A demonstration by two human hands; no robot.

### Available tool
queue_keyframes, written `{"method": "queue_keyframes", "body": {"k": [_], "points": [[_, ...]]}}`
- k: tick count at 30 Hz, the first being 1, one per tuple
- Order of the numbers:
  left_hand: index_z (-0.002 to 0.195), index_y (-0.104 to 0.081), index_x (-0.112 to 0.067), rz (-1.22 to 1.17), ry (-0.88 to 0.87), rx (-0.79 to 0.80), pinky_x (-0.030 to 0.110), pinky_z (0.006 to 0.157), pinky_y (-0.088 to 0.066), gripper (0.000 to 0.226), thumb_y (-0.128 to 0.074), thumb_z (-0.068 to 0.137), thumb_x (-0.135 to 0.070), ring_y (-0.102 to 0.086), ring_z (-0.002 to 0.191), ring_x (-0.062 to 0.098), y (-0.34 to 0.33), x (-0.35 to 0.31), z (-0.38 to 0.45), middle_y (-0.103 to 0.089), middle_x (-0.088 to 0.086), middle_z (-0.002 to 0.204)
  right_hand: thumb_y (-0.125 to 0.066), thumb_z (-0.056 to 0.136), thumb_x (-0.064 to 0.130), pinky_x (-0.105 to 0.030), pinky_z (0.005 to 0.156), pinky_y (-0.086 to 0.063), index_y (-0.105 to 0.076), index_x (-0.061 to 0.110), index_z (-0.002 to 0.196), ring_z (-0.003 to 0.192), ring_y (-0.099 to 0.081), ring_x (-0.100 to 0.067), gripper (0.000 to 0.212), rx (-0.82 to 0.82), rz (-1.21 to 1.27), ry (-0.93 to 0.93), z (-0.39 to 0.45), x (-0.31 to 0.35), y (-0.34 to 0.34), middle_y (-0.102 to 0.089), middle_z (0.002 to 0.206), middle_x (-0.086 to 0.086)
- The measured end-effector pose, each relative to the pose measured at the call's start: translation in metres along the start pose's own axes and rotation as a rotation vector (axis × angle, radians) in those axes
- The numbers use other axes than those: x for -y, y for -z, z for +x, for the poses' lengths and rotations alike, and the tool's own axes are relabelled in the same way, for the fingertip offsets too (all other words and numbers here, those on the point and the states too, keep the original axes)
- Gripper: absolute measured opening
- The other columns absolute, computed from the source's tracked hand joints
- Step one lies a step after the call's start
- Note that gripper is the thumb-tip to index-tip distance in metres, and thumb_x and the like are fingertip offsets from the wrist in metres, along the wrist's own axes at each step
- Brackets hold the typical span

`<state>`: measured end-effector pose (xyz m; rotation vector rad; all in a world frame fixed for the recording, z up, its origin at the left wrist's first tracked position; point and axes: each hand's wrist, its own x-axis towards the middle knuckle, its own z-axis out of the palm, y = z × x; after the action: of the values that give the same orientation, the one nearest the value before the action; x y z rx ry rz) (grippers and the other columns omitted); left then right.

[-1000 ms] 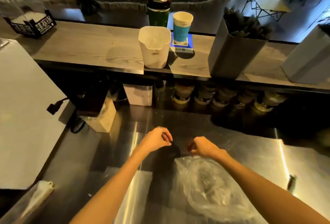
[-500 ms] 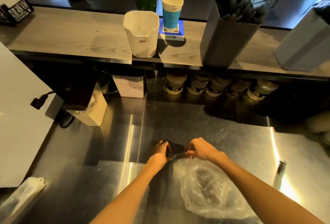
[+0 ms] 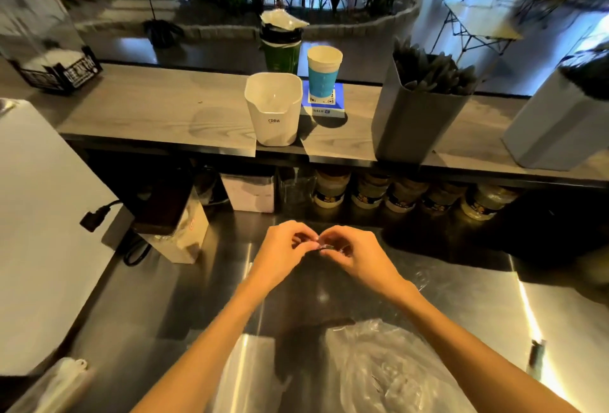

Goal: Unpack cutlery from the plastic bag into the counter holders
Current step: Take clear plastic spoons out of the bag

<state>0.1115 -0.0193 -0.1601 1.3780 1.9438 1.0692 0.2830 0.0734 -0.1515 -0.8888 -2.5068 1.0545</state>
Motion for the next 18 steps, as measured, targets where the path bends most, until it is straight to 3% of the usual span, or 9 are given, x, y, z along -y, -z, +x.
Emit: {"method": "queue_keyframes", "body": {"k": [10,13,18], "points": [[0.094,-0.07,-0.014,0.034,-0.376,-0.382,0.025,0.07,-0.059,0.018,-0.083,0.08,-0.016,-0.07,0.078,0.008,0.172,-0.138,0.075,-0.072,-0.004,0.084,-0.074,0.091,0.016,-0.019,0.076,-0.059,-0.066,0.01,0.116,0.087,-0.072,-0.006,0.027,-0.302,0.162,0.329,0.109,0.149,0.111,-0.072,0.107,0.0],[0.092,-0.072,-0.012,0.069,-0.373,-0.429,0.023,0.069,-0.06,0.016,-0.082,0.08,-0.011,-0.071,0.073,0.009,0.187,-0.146,0.105,-0.073,0.001,0.082,-0.074,0.091,0.014,-0.02,0.073,-0.06,-0.067,0.007,0.115,0.085,-0.073,-0.008,0.026,-0.355,0.163,0.333,0.135,0.157,0.127,-0.073,0.106,-0.005],[0.09,-0.076,-0.012,0.295,-0.225,-0.334,0.037,0.08,-0.061,0.014,-0.076,0.083,0.0,-0.07,0.076,0.012,0.172,-0.126,0.136,-0.074,0.003,0.085,-0.075,0.09,0.017,-0.031,0.085,-0.062,-0.066,0.011,0.117,0.095,-0.07,-0.013,0.029,-0.319,0.037,0.248,0.141,0.148,0.133,-0.072,0.11,-0.002]]}}
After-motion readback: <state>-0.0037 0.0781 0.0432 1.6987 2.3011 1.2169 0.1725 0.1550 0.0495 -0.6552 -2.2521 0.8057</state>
